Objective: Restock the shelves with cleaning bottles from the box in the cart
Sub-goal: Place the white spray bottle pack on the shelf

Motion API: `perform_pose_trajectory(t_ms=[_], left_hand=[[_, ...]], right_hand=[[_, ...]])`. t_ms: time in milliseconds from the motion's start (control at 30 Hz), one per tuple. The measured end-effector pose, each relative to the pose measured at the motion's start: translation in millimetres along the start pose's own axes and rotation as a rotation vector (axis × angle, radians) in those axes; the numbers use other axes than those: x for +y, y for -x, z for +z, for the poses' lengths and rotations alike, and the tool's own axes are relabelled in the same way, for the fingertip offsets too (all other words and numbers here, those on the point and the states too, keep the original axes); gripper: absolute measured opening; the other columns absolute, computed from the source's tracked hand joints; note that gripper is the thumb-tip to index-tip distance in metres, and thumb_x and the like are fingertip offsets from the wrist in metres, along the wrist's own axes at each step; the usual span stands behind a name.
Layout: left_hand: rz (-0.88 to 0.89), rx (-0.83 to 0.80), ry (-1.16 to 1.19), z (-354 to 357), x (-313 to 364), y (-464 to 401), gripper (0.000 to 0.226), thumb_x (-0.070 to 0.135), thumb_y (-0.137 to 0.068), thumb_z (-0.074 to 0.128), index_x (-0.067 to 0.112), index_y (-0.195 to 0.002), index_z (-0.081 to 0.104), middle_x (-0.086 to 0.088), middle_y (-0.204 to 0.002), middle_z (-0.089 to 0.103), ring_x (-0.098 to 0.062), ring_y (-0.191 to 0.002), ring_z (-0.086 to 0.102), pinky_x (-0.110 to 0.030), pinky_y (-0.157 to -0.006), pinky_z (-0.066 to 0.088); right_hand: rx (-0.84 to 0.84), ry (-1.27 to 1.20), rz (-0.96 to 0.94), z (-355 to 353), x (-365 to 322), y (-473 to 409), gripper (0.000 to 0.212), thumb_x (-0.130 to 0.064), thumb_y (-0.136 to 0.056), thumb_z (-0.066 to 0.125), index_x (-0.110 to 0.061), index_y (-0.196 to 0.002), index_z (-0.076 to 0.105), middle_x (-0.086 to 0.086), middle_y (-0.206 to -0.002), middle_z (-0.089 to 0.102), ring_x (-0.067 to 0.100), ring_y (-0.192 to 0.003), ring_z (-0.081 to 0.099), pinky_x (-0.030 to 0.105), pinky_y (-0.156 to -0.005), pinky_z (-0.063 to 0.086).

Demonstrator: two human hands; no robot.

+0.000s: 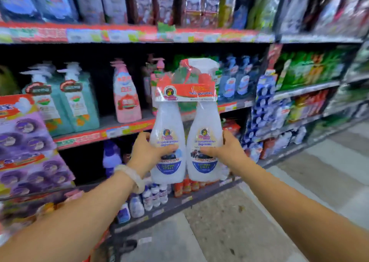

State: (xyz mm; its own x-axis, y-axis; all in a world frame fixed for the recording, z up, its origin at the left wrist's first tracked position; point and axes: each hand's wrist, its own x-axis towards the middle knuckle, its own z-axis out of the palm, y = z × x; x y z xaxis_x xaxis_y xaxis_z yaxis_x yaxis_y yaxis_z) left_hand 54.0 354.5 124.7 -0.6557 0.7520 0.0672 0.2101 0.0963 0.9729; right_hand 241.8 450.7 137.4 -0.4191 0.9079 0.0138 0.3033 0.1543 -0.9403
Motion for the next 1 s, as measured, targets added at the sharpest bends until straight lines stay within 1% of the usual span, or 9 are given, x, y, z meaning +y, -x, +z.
perform_pose_trajectory(t_ms=[100,233,333,433,500,633,733,833,1000], left_hand=[[0.04,-0.076,0.01,78.0,24.8,-5.7,0.06,0.023,-0.057,0.09,0.002,-0.102,0.058,-0.001,-0.087,0.069,-0.007,-0.071,0.063,-0.014,-0.054,0.049],[0.064,-0.15,0.001,172.9,55.2,-14.9,0.076,0.039,-0.041,0.094,0.007,-0.103,0.063,-0.005,-0.094,0.072,-0.016,-0.081,0.069,-0.036,-0.074,0.057],[0.084,-0.2,0.03,238.6,79.9,-17.4,0.073,0.03,-0.044,0.095,0.007,-0.103,0.058,-0.004,-0.093,0.07,-0.016,-0.08,0.067,-0.039,-0.076,0.056],[0.096,-0.276,0.049,299.3,97.7,-27.7,0.067,0.025,-0.047,0.094,0.009,-0.101,0.057,-0.003,-0.09,0.069,-0.013,-0.075,0.066,-0.027,-0.061,0.05],[0.117,-0.328,0.047,338.3,106.3,-40.8,0.068,0.026,-0.046,0.094,0.009,-0.102,0.059,-0.003,-0.09,0.071,-0.014,-0.075,0.068,-0.023,-0.057,0.048],[0.159,-0.365,0.051,414.3,124.3,-71.6,0.059,0.022,-0.048,0.094,0.02,-0.087,0.049,-0.002,-0.09,0.066,-0.017,-0.079,0.064,-0.032,-0.068,0.051],[0.194,-0.387,0.059,472.0,141.3,-110.2,0.065,0.028,-0.048,0.094,0.02,-0.095,0.049,0.001,-0.092,0.063,-0.02,-0.084,0.064,-0.041,-0.079,0.053],[0.247,-0.395,0.08,528.5,171.3,-161.9,0.067,0.025,-0.051,0.093,0.014,-0.099,0.047,0.0,-0.091,0.062,-0.016,-0.079,0.061,-0.034,-0.073,0.05],[0.335,-0.361,0.106,595.4,240.3,-249.8,0.065,0.024,-0.055,0.091,0.013,-0.102,0.048,0.002,-0.089,0.06,-0.012,-0.074,0.057,-0.02,-0.056,0.04]], right_hand=[[0.08,0.015,-0.014,-78.9,14.7,-5.1,0.053,-0.017,-0.069,0.083,-0.011,-0.112,0.052,0.004,-0.104,0.066,0.022,-0.096,0.064,0.04,-0.085,0.053],[0.179,0.019,0.009,-173.3,34.0,-16.0,0.043,-0.016,-0.069,0.082,-0.019,-0.102,0.055,0.005,-0.105,0.066,0.025,-0.097,0.065,0.045,-0.087,0.054],[0.243,-0.002,0.025,-230.8,51.4,-25.6,0.04,-0.014,-0.068,0.083,-0.022,-0.096,0.055,0.004,-0.101,0.068,0.025,-0.096,0.066,0.046,-0.086,0.054],[0.326,-0.031,0.063,-279.4,69.3,-39.5,0.056,-0.02,-0.063,0.085,-0.016,-0.11,0.055,0.004,-0.102,0.07,0.023,-0.093,0.068,0.048,-0.086,0.055],[0.361,-0.053,0.071,-309.5,80.4,-54.2,0.052,-0.016,-0.067,0.083,-0.015,-0.11,0.055,0.004,-0.101,0.07,0.023,-0.09,0.068,0.046,-0.084,0.055],[0.416,-0.051,0.052,-366.5,100.5,-96.3,0.033,-0.006,-0.071,0.079,-0.02,-0.093,0.058,0.004,-0.093,0.071,0.018,-0.082,0.068,0.039,-0.077,0.056],[0.465,-0.024,0.023,-410.3,112.8,-147.1,0.034,-0.006,-0.07,0.08,-0.023,-0.091,0.06,0.004,-0.093,0.072,0.018,-0.082,0.069,0.037,-0.074,0.057],[0.488,-0.033,-0.001,-456.2,106.4,-209.7,0.034,-0.006,-0.073,0.078,-0.024,-0.092,0.056,-0.002,-0.089,0.069,0.012,-0.079,0.066,0.026,-0.063,0.052],[0.492,-0.005,-0.061,-524.4,77.7,-319.2,0.04,-0.012,-0.074,0.078,-0.016,-0.106,0.055,0.003,-0.098,0.069,0.016,-0.085,0.067,0.031,-0.072,0.054]])
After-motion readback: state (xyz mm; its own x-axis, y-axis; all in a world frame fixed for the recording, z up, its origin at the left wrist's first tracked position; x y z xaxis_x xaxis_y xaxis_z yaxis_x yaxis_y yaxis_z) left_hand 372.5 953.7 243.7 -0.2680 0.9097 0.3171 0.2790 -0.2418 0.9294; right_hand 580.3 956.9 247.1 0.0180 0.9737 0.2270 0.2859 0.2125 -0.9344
